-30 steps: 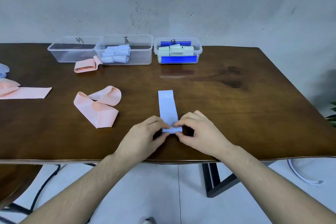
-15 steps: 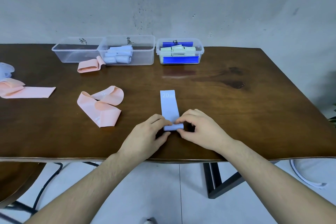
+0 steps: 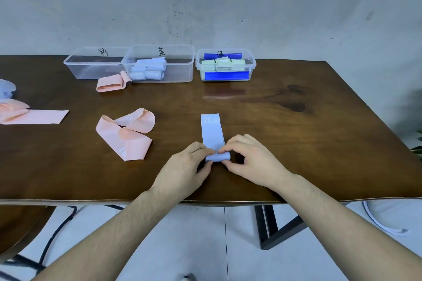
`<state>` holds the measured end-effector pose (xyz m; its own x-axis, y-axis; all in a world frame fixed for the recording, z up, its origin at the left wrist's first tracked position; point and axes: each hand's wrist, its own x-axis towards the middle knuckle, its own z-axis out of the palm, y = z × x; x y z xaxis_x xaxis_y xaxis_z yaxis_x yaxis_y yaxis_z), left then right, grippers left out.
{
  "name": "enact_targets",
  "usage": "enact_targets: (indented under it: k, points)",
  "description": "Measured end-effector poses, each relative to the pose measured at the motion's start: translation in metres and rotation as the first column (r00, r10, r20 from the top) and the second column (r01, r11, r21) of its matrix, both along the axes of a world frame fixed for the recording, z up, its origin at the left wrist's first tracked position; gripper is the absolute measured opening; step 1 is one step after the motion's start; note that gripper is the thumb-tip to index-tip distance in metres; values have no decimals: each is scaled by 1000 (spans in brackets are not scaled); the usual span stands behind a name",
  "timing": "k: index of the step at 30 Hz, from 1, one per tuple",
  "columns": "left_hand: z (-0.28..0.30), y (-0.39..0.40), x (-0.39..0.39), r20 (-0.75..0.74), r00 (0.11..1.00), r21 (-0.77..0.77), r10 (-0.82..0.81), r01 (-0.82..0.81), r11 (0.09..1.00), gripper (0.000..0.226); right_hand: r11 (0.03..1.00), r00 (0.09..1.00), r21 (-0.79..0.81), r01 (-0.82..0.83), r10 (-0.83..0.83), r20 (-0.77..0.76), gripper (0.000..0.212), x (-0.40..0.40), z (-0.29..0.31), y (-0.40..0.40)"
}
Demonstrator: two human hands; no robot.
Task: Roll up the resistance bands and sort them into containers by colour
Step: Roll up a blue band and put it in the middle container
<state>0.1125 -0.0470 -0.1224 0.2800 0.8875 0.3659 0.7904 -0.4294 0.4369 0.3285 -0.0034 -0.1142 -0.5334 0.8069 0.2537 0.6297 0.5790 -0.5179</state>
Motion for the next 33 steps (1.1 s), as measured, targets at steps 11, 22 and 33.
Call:
enact_targets:
  k: [11,22,33]
  points:
    - [3,4,0,-19,1000,0,-10,10,1000,21,1000,999,-19,21,-21,-27,29,-1,-3,4]
    - [7,11,1,-4,1000,-51,24,-24,998,24,997,1000,-70,18,-20,-22,24,-4,3,7]
    - [6,-18,-3,-40,997,86,-66,69,994,20,1000,999,-2,-17,17,-37,23,5,5,-26]
